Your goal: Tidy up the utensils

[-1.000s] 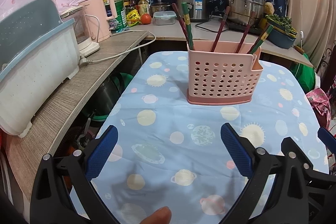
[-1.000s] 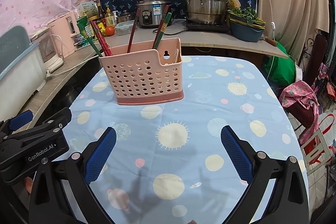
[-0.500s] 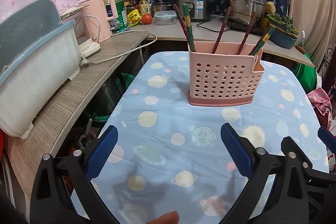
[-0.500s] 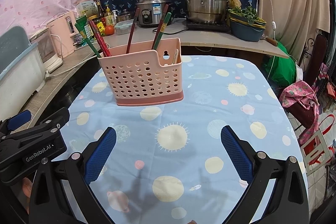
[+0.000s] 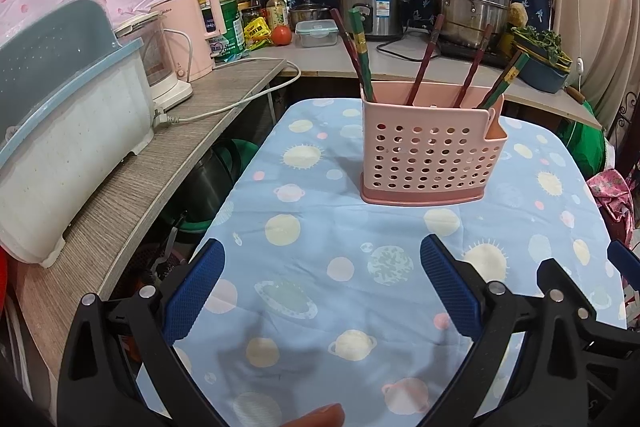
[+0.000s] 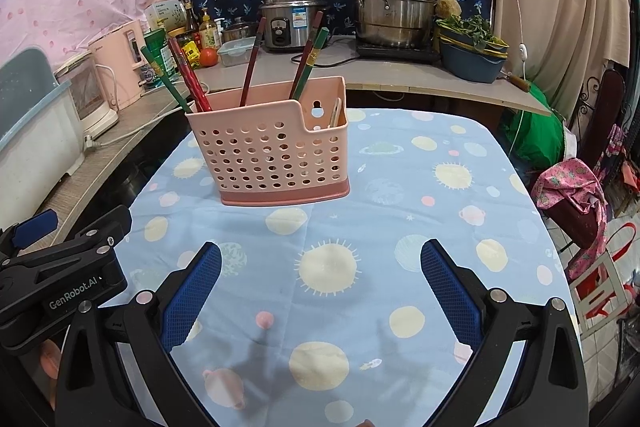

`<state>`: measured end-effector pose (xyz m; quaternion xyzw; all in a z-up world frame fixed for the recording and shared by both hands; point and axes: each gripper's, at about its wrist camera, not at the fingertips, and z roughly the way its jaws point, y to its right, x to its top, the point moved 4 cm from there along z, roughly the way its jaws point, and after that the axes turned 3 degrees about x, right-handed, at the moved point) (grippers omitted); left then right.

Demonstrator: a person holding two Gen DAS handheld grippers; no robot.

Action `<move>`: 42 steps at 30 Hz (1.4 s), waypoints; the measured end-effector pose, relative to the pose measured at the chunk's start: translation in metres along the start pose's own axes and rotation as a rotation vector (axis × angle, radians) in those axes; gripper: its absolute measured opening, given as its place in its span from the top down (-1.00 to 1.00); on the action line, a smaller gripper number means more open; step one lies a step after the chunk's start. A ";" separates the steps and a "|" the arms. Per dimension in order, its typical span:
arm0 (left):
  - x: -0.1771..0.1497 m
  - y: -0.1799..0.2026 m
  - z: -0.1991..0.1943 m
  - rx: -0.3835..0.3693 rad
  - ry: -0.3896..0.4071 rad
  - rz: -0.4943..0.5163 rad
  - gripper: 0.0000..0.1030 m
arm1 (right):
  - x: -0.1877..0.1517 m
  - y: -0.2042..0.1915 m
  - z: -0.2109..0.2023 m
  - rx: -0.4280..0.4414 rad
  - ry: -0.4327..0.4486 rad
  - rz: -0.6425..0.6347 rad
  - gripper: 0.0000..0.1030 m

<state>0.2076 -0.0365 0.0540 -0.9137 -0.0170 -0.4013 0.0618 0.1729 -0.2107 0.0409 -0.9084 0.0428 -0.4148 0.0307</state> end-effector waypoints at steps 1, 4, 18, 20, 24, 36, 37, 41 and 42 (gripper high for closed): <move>0.000 0.000 0.000 0.000 0.000 0.001 -0.82 | 0.000 0.000 0.000 -0.001 -0.002 -0.001 -0.87; 0.000 0.000 0.000 -0.001 0.000 0.003 -0.82 | 0.002 -0.001 -0.001 -0.005 -0.003 -0.005 -0.87; 0.005 -0.003 0.003 0.006 -0.005 0.010 -0.82 | 0.007 0.005 0.002 -0.011 -0.009 0.006 -0.87; 0.005 -0.003 0.003 0.009 -0.005 0.011 -0.82 | 0.007 0.005 0.003 -0.011 -0.010 0.005 -0.87; 0.006 -0.003 0.004 0.014 -0.007 0.012 -0.82 | 0.007 0.005 0.003 -0.010 -0.010 0.005 -0.87; 0.009 -0.005 0.004 0.032 -0.007 0.000 -0.82 | 0.008 0.005 0.002 -0.011 -0.009 0.005 -0.87; 0.010 -0.005 0.004 0.033 -0.007 0.003 -0.82 | 0.008 0.005 0.002 -0.012 -0.009 0.005 -0.87; 0.011 -0.004 0.004 0.032 -0.003 0.007 -0.82 | 0.008 0.005 0.002 -0.011 -0.010 0.004 -0.87; 0.011 -0.005 0.003 0.032 -0.003 0.007 -0.82 | 0.008 0.005 0.002 -0.011 -0.010 0.004 -0.87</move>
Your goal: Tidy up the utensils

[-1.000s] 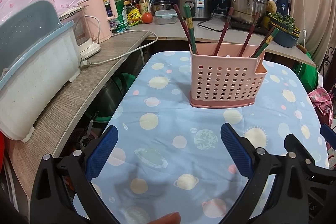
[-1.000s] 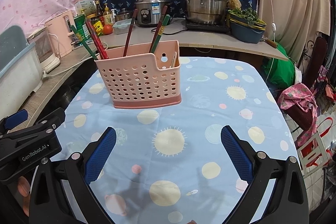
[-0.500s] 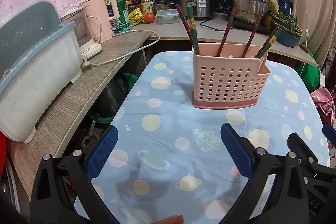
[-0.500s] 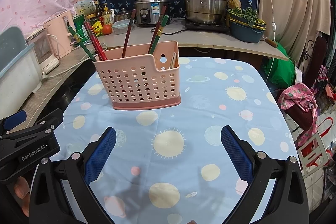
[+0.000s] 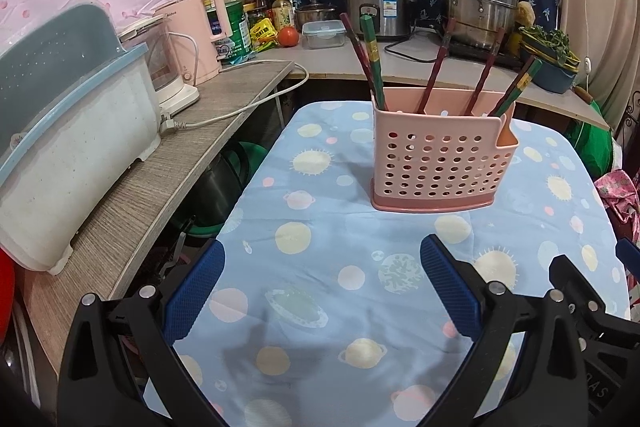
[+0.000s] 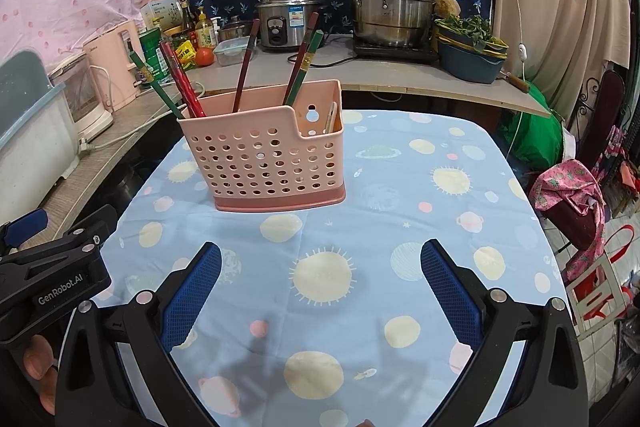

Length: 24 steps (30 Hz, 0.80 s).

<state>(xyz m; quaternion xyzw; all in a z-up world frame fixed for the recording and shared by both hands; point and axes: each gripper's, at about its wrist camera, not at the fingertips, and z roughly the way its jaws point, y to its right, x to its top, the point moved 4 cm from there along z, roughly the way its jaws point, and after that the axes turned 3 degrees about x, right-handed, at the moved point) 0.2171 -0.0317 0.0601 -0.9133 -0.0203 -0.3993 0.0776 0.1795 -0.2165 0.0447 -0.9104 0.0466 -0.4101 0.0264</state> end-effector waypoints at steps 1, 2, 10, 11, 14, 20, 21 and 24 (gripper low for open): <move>0.000 0.000 0.000 0.000 0.000 0.000 -0.82 | 0.000 0.000 0.000 0.000 0.000 0.000 -0.87; 0.000 0.000 0.000 0.000 0.000 0.000 -0.82 | 0.000 0.000 0.000 0.000 0.000 0.001 -0.87; 0.000 0.001 -0.002 -0.002 0.001 0.003 -0.82 | 0.002 0.001 0.000 -0.001 0.001 0.002 -0.87; 0.000 0.001 -0.002 -0.003 0.001 0.004 -0.82 | 0.002 0.001 0.000 -0.001 0.001 0.001 -0.87; 0.000 0.002 -0.002 -0.004 0.002 0.008 -0.82 | 0.002 0.001 0.000 0.000 0.000 0.002 -0.87; -0.001 0.002 -0.002 -0.010 0.000 0.009 -0.82 | 0.003 0.001 0.001 0.003 -0.001 0.002 -0.87; -0.001 0.002 -0.003 -0.012 0.000 0.007 -0.82 | 0.004 0.001 0.001 0.004 0.000 0.002 -0.87; -0.002 0.004 -0.001 -0.025 -0.006 0.015 -0.82 | 0.004 0.000 0.002 0.004 -0.001 0.001 -0.87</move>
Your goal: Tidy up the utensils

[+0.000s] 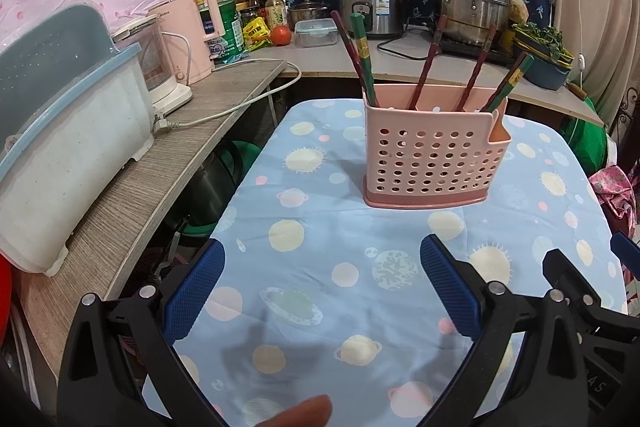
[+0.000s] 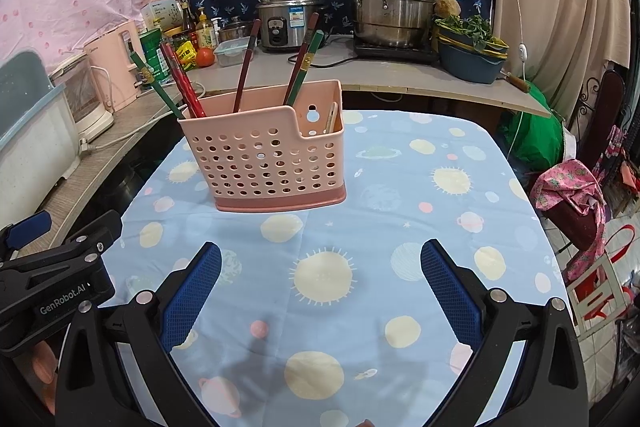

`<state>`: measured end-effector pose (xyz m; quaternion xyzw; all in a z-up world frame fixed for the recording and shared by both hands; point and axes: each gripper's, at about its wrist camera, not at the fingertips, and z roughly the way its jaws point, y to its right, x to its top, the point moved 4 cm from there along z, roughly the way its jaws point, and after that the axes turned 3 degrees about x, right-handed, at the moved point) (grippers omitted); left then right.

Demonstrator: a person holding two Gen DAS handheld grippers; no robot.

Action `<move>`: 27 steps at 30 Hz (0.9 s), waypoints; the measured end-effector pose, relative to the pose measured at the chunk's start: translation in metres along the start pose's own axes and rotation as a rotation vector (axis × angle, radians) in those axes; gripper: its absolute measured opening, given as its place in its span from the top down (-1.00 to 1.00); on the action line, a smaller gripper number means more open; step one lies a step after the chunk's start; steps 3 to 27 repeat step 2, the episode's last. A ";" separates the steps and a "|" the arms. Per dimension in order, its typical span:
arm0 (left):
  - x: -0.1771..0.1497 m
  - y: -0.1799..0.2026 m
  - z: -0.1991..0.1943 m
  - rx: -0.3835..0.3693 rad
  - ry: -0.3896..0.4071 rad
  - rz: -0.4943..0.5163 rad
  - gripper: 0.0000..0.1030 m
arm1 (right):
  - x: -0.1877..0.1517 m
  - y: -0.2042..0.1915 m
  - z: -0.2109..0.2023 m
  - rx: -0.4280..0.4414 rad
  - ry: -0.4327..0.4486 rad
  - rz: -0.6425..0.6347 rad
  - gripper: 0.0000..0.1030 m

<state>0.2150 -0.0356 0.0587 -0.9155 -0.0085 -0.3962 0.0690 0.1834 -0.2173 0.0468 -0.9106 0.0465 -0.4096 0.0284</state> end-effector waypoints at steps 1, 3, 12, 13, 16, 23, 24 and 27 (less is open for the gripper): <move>0.000 0.000 0.000 -0.001 0.000 0.003 -0.82 | 0.000 0.000 0.000 0.000 0.000 0.000 -0.87; 0.000 0.001 0.001 -0.002 -0.002 0.004 -0.82 | 0.000 0.000 0.000 0.000 0.000 0.000 -0.87; 0.000 0.001 0.001 -0.002 -0.002 0.004 -0.82 | 0.000 0.000 0.000 0.000 0.000 0.000 -0.87; 0.000 0.001 0.001 -0.002 -0.002 0.004 -0.82 | 0.000 0.000 0.000 0.000 0.000 0.000 -0.87; 0.000 0.001 0.001 -0.002 -0.002 0.004 -0.82 | 0.000 0.000 0.000 0.000 0.000 0.000 -0.87; 0.000 0.001 0.001 -0.002 -0.002 0.004 -0.82 | 0.000 0.000 0.000 0.000 0.000 0.000 -0.87; 0.000 0.001 0.001 -0.002 -0.002 0.004 -0.82 | 0.000 0.000 0.000 0.000 0.000 0.000 -0.87; 0.000 0.001 0.001 -0.002 -0.002 0.004 -0.82 | 0.000 0.000 0.000 0.000 0.000 0.000 -0.87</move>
